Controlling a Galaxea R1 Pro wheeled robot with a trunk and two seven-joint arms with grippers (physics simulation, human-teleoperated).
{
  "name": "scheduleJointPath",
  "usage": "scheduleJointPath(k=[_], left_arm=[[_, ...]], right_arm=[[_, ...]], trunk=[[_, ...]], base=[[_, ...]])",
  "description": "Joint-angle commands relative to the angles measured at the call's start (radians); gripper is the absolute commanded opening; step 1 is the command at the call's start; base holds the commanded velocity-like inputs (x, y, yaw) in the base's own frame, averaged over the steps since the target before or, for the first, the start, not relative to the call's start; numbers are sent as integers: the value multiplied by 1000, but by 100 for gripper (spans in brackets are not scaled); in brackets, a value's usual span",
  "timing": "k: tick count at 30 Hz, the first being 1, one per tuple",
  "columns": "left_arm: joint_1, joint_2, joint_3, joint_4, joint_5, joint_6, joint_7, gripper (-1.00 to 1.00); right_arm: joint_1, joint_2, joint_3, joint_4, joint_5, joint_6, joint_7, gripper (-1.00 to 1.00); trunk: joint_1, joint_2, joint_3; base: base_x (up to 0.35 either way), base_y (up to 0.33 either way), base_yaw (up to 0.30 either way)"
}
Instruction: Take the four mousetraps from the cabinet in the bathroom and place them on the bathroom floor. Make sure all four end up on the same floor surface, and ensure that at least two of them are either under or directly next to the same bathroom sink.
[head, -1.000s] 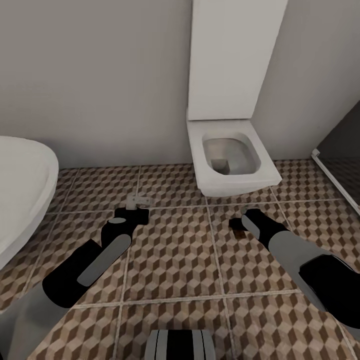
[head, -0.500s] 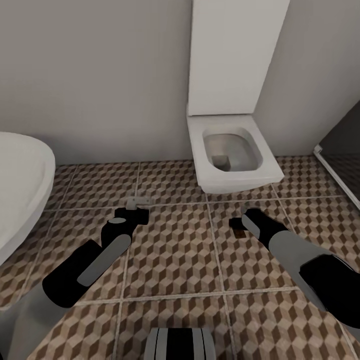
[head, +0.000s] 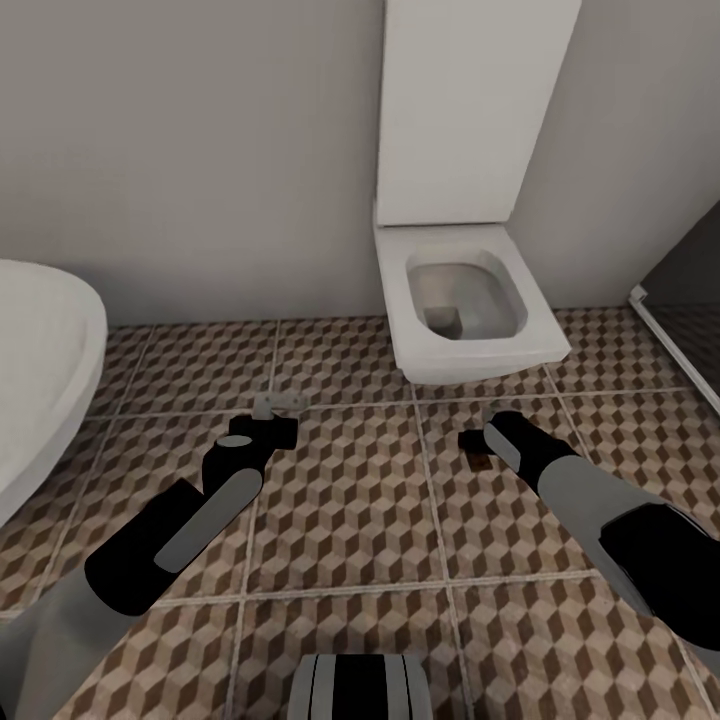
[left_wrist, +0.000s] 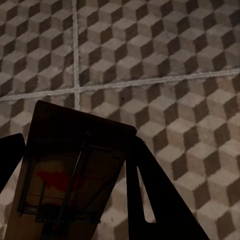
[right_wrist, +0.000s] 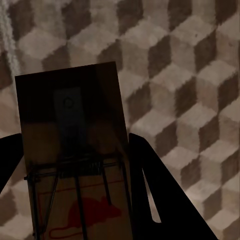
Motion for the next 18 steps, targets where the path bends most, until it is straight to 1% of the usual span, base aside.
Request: scheduleJointPath(k=[1,3,9,14,18], left_arm=[[-1,1,-2,-1,7,2,9,-100],[-1,1,-3,-1,7,2,11,-100],[-1,1,-4,-1,7,2,34,-100],[-1,1,-6,-1,7,2,47,-100],[-1,1,-6,-1,7,2,50,-100]], right_arm=[[-1,-1,7,-3,-13,4,-9,-100],[-2,-1,7,-3,-13,4,-9,-100],[-3,-4,7,-4,-13,5,-9,-100],[-4,-5,7,-4,-13,5,-9,-100],[-4,-5,8,-4,-13,5,-9,-100]], trunk=[[0,-1,-5],[1,-1,-12],[1,-1,-12],[3,-2,-32],[3,-2,-32]], base=[[0,0,0],[0,0,0],[0,0,0],[0,0,0],[0,0,0]])
